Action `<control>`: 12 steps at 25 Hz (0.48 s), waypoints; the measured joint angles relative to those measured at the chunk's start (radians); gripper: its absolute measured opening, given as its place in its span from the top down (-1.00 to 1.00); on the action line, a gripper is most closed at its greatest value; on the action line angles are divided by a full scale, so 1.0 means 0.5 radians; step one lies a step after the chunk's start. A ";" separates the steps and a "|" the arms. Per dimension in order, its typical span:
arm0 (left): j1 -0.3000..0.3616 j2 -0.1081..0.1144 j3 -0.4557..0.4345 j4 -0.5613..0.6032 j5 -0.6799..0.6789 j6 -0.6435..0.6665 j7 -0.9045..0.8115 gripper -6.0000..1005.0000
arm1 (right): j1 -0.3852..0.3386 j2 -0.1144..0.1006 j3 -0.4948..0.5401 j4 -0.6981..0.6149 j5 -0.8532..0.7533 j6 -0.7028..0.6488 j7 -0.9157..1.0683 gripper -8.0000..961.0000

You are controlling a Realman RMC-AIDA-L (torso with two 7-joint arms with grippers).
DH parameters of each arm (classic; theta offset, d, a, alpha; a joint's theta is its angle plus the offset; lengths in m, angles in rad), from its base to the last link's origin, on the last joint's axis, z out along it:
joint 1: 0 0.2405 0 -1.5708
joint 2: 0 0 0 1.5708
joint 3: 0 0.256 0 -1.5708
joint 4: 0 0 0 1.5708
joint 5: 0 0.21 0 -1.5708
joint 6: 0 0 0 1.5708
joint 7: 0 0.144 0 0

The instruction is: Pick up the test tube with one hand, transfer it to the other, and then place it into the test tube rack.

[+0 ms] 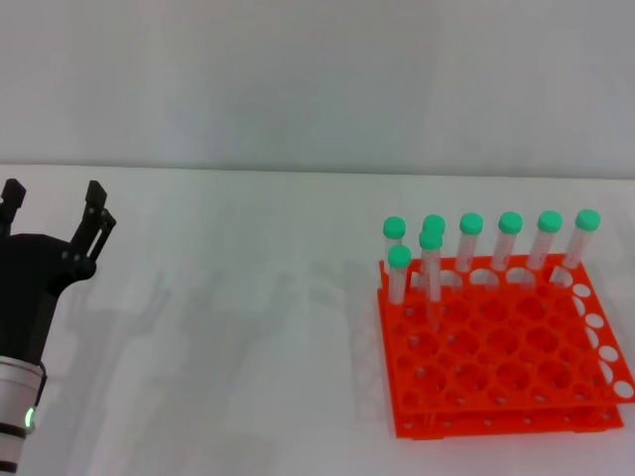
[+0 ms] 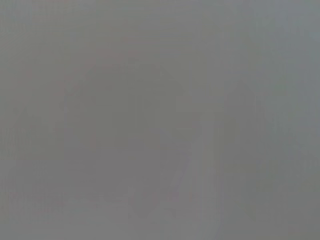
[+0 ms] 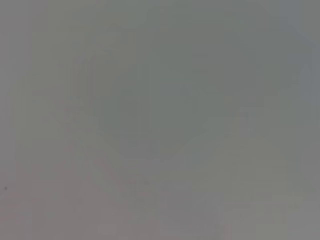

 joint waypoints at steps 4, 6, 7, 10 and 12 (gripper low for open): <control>0.012 -0.002 0.013 0.002 0.000 -0.002 -0.004 -0.78 | 0.000 -0.004 0.001 0.000 0.001 -0.006 0.000 -0.47; 0.016 -0.003 0.017 0.003 0.000 -0.007 -0.006 -0.78 | 0.008 -0.007 0.002 0.012 0.001 -0.010 0.000 -0.47; 0.028 -0.005 0.019 0.009 0.004 -0.035 -0.057 -0.78 | 0.014 -0.008 0.002 0.022 0.001 -0.010 0.000 -0.47; 0.029 -0.005 0.020 0.009 0.007 -0.061 -0.128 -0.78 | 0.025 -0.009 0.002 0.040 0.002 -0.012 0.000 -0.47; 0.020 -0.005 0.019 0.004 0.004 -0.095 -0.204 -0.78 | 0.027 -0.009 0.002 0.043 0.003 -0.014 0.000 -0.47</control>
